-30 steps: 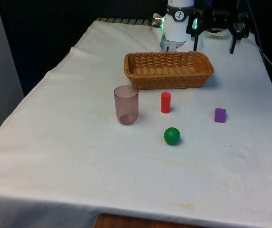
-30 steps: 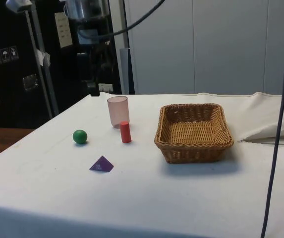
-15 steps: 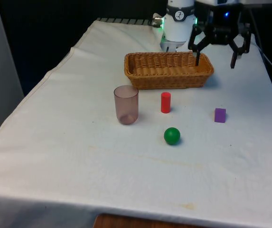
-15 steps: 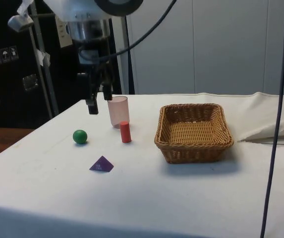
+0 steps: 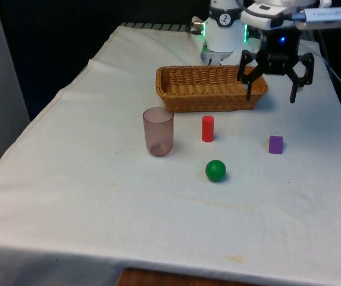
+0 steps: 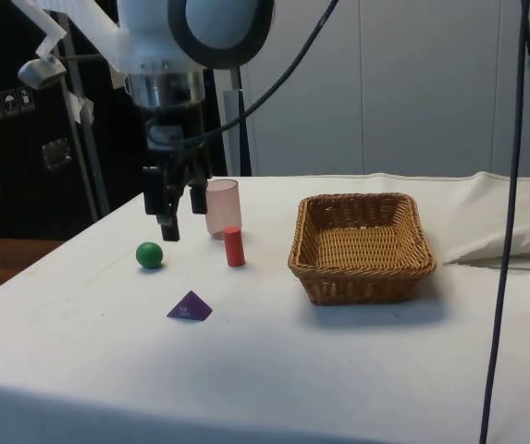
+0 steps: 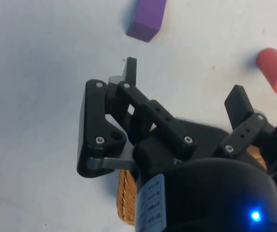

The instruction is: Pick up the triangular block and place it into the basket.

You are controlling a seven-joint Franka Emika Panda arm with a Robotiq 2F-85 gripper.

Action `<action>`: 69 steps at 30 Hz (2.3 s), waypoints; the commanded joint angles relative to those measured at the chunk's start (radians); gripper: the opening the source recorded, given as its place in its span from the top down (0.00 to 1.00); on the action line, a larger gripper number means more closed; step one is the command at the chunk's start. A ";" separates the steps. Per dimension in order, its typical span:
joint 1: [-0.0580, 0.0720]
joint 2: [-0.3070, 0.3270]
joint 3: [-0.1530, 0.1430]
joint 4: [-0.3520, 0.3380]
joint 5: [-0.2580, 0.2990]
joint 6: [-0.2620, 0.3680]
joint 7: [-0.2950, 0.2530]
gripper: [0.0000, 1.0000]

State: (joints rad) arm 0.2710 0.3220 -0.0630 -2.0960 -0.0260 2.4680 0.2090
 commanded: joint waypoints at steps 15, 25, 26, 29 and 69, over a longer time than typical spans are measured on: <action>0.003 0.074 0.028 -0.002 0.029 0.120 0.012 0.00; -0.001 0.133 0.043 0.001 0.030 0.185 0.026 0.00; -0.001 0.138 0.043 0.002 0.030 0.190 0.027 0.00; -0.002 0.153 0.044 0.004 0.031 0.203 0.026 0.00; -0.006 0.243 0.044 0.046 0.028 0.233 0.024 0.66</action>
State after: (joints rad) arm 0.2700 0.5680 -0.0250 -2.0500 -0.0050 2.6990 0.2380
